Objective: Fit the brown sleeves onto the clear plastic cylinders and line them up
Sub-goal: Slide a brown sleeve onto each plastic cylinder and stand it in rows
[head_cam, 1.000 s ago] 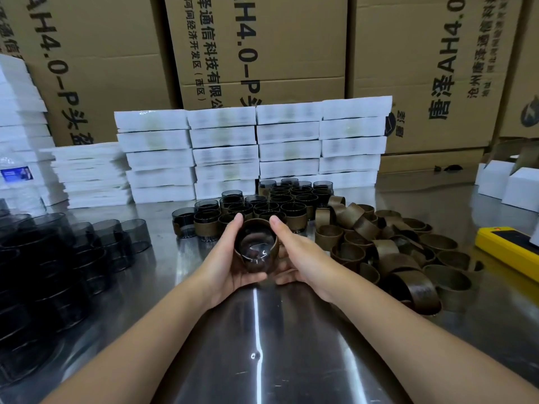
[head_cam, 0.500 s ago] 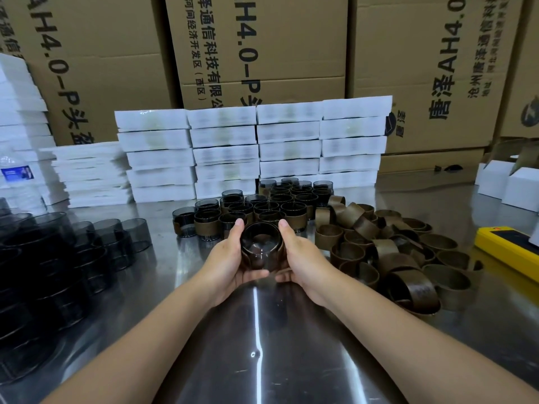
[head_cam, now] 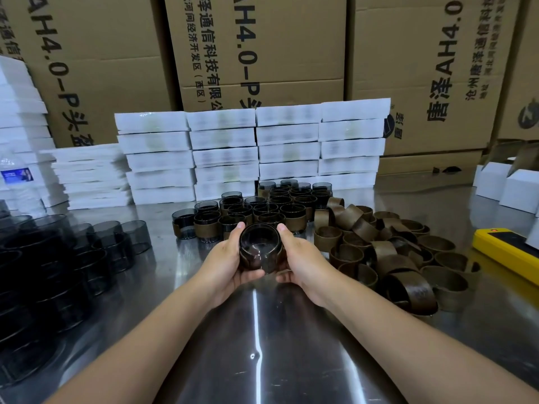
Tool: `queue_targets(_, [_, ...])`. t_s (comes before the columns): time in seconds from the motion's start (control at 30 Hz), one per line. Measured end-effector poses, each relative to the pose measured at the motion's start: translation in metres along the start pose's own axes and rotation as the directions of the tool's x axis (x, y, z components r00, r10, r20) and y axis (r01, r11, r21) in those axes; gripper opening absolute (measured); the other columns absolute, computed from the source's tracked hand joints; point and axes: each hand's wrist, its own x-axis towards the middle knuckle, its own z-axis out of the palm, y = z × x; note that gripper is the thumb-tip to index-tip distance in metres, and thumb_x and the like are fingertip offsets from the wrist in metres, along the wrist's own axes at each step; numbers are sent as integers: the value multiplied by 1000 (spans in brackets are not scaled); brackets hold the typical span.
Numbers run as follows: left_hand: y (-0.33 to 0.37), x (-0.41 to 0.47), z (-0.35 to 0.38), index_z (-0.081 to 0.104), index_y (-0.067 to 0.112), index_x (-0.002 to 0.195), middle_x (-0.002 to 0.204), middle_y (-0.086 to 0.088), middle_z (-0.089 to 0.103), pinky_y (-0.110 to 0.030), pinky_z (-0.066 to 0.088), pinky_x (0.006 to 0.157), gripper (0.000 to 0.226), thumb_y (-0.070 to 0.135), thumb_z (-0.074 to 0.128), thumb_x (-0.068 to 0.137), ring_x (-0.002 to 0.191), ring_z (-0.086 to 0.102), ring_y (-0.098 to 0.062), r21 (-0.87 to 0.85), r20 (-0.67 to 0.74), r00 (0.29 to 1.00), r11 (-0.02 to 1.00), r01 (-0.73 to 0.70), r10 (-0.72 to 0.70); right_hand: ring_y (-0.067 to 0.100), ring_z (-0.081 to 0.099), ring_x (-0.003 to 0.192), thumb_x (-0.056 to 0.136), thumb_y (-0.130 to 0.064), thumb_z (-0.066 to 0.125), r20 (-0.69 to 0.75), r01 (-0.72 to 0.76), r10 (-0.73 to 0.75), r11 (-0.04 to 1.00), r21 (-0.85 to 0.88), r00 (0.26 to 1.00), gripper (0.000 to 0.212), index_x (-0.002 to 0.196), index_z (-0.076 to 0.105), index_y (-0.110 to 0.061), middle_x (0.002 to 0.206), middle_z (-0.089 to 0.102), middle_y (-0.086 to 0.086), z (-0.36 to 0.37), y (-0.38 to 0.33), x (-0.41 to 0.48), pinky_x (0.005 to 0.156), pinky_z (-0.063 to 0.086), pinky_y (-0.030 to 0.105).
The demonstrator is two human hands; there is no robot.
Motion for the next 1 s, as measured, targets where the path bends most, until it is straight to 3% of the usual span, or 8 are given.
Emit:
queue_targets(0.13, [2, -2, 3, 79, 25, 73, 75, -2, 74, -21, 52, 42, 45, 50, 49, 95, 61, 70, -11, 34, 0, 999, 998, -45, 45, 18, 62, 67, 95, -52, 39, 0, 0, 0, 999, 46, 1000, 39, 92, 67, -24, 85, 70, 2, 0, -2, 0, 49, 48, 26])
queue_targets(0.23, [1, 3, 2, 79, 27, 79, 82, 0, 75, -31, 57, 53, 27, 42, 60, 91, 71, 72, -14, 218, -146, 955, 950, -222, 257, 19, 63, 73, 98, -45, 38, -9, -34, 34, 999, 30, 999, 35, 103, 63, -22, 93, 68, 7, -2, -3, 0, 49, 49, 25])
queue_targets(0.3, [-1, 6, -4, 72, 28, 100, 91, 4, 73, -34, 58, 70, 18, 36, 70, 85, 83, 69, -10, 458, -145, 879, 819, -347, 454, 18, 60, 72, 99, -41, 38, -31, -41, 41, 999, -3, 999, 31, 107, 57, -19, 99, 64, 7, -4, -2, 2, 50, 49, 25])
queue_targets(0.4, [-4, 7, -14, 63, 26, 121, 85, 14, 65, -7, 44, 73, 53, 38, 81, 72, 79, 59, 5, 722, -69, 829, 601, -342, 555, 17, 56, 66, 99, -40, 40, -44, -39, 39, 999, -7, 998, 27, 109, 52, -19, 100, 59, 5, -6, 0, 3, 50, 49, 26])
queue_targets(0.57, [0, 7, -20, 71, 14, 100, 82, 10, 48, -2, 34, 69, 32, 20, 84, 72, 78, 51, 1, 846, 120, 775, 344, -407, 621, 15, 54, 58, 99, -39, 41, -23, -46, 46, 999, 10, 999, 28, 108, 52, -15, 94, 56, 5, -5, -1, 3, 45, 48, 23])
queue_targets(0.7, [-1, 5, -22, 72, 7, 90, 87, 9, 40, -2, 32, 71, 23, 17, 84, 72, 80, 47, -10, 866, 175, 781, 284, -412, 599, 15, 53, 55, 100, -38, 40, 9, -57, 57, 998, 12, 998, 28, 105, 54, -15, 91, 57, 7, -6, -3, 1, 46, 47, 22])
queue_targets(0.87, [-3, 5, -20, 73, 9, 96, 109, 3, 39, -10, 26, 91, 26, 15, 83, 72, 112, 43, -16, 868, 188, 791, 279, -412, 582, 15, 54, 55, 100, -40, 39, 33, -59, 59, 998, 6, 998, 29, 96, 56, -17, 89, 58, 7, -6, -3, 0, 47, 47, 22])
queue_targets(1.0, [-3, 10, -24, 63, 19, 116, 120, 1, 36, -21, 28, 97, 52, 28, 85, 70, 121, 36, -19, 927, 52, 801, 270, -261, 596, 14, 54, 53, 100, -40, 40, 41, -59, 59, 998, -1, 997, 31, 89, 58, -18, 87, 58, 6, -6, -3, 0, 44, 46, 21])
